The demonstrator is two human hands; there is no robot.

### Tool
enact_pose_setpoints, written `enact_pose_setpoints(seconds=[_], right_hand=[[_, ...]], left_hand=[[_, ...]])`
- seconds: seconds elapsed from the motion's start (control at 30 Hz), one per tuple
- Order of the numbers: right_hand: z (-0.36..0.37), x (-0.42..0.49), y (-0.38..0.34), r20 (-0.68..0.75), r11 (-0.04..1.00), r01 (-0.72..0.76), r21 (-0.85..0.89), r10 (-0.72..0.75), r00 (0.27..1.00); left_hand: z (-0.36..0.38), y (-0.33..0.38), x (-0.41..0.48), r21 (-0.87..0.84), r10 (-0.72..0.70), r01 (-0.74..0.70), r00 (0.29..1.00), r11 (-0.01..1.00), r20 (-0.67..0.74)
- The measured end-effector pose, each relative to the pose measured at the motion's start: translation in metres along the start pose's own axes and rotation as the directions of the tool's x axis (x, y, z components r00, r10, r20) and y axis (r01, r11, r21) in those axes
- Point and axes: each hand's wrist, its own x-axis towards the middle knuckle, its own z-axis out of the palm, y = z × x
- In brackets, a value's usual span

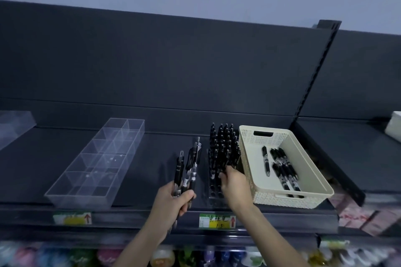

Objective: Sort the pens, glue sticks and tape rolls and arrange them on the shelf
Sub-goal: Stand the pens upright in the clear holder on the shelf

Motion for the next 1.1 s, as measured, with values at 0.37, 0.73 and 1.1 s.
enact_pose_setpoints(seconds=[0.37,0.73,1.1], right_hand=[[0.002,-0.001,0.005,0.004,1.000,0.023,0.002,-0.023,1.000],[-0.039,-0.021,-0.018,0.023,0.775,0.025,0.632,-0.051,0.998],[-0.049,-0.022,-0.013,0.065,0.566,-0.094,0.819,0.071,0.995]], left_hand=[[0.002,0.003,0.009,-0.014,-0.023,0.024,0.999,1.000,0.027],[0.012,0.009,0.013,-0.147,-0.097,0.119,0.984,0.982,0.151],[0.020,0.016,0.011,-0.158,-0.095,0.137,0.965,0.978,0.246]])
